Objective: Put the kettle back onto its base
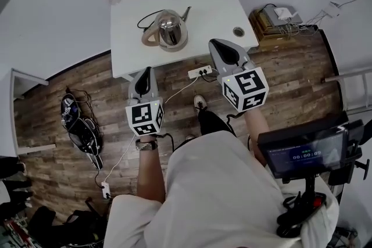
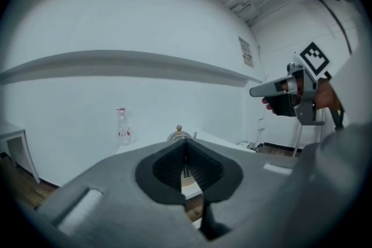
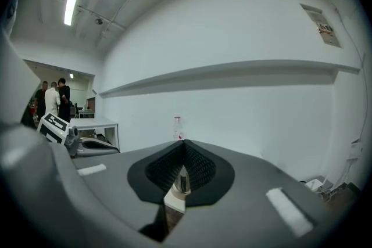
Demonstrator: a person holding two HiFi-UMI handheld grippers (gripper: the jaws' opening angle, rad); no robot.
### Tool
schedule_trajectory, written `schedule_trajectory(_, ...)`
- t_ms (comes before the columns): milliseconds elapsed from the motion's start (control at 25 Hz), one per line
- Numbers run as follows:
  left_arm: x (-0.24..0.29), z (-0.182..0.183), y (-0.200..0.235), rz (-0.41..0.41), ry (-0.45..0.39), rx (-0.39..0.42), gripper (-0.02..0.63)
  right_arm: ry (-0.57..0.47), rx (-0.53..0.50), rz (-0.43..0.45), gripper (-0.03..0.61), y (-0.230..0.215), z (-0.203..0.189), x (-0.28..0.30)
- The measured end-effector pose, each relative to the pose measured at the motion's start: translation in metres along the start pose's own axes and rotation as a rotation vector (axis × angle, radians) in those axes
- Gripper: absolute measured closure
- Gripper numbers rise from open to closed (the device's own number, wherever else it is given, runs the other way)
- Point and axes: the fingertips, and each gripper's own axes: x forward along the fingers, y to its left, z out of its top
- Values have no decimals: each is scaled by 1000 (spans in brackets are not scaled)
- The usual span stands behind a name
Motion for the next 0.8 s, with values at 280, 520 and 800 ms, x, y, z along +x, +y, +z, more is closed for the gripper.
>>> schedule_trajectory(280,-91,56,-42,-76,-96,67,607,-86,0,1,576,54,35,-89)
schedule_trajectory(520,-112,79,-52,-66,-144,144,607,-127,-54,23,577,70,51,-107)
schedule_trajectory(800,-116,90,-55,-67,-185,153,607,-171,-77,38,577,76,65,-113)
